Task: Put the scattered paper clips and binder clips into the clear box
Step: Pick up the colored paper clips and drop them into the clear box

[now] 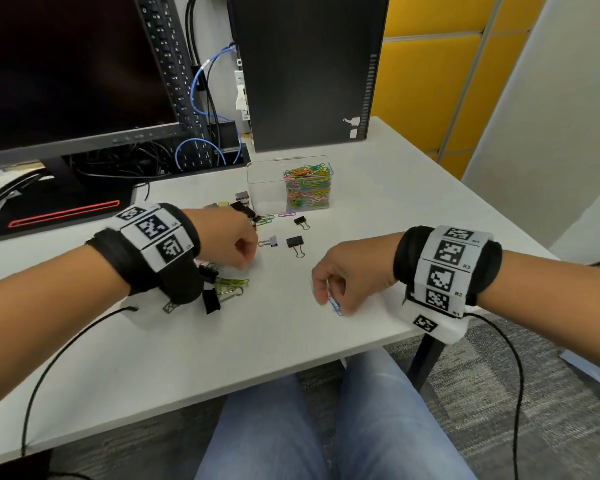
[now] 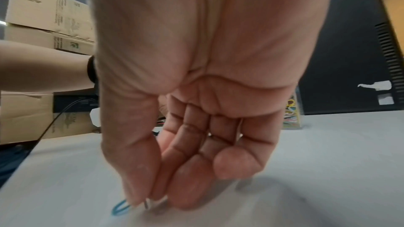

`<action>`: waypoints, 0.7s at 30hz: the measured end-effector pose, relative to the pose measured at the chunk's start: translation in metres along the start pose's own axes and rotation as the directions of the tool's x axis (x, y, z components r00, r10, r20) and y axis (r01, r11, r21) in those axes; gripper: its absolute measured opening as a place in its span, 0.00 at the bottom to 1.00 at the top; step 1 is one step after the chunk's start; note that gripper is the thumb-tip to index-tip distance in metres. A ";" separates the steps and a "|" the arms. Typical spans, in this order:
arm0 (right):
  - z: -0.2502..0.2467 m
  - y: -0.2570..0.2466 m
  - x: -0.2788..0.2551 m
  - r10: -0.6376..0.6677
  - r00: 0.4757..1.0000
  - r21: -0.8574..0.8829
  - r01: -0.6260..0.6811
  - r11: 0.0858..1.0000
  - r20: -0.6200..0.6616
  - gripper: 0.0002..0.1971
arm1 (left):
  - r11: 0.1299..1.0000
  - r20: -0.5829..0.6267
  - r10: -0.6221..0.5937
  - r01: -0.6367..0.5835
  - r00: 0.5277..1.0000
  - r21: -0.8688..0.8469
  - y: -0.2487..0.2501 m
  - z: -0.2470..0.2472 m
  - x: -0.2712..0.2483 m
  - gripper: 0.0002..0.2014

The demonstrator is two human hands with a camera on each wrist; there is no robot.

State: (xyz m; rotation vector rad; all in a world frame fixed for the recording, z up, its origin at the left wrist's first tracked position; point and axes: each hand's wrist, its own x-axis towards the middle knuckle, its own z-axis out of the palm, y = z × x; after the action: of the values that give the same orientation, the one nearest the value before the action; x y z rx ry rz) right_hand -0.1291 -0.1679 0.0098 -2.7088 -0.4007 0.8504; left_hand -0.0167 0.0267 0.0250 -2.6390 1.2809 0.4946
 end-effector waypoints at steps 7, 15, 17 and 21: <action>-0.006 -0.002 0.009 -0.023 0.999 -0.089 0.020 0.996 -0.034 0.03 | 0.999 0.127 -0.033 0.033 0.991 0.000 -0.005 0.015 -0.006 0.09; -0.008 -0.001 0.019 0.007 0.998 -0.147 -0.016 0.989 -0.060 0.05 | 0.996 0.117 -0.081 0.085 0.990 -0.028 -0.014 0.018 -0.003 0.07; -0.008 -0.002 0.019 -0.002 0.997 -0.152 -0.010 0.988 -0.075 0.02 | 0.995 0.130 -0.088 0.093 0.988 -0.031 -0.013 0.019 -0.003 0.06; -0.008 -0.004 0.024 -0.002 0.991 -0.120 -0.014 0.993 -0.132 0.05 | 0.995 0.165 -0.086 0.092 0.983 -0.033 -0.012 0.021 -0.001 0.04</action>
State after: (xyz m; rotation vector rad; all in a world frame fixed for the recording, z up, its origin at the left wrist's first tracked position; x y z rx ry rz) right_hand -0.1062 -0.1579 0.0054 -2.8588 -0.4276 0.6633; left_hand -0.0125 0.0410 0.0063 -2.6108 1.1107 0.7136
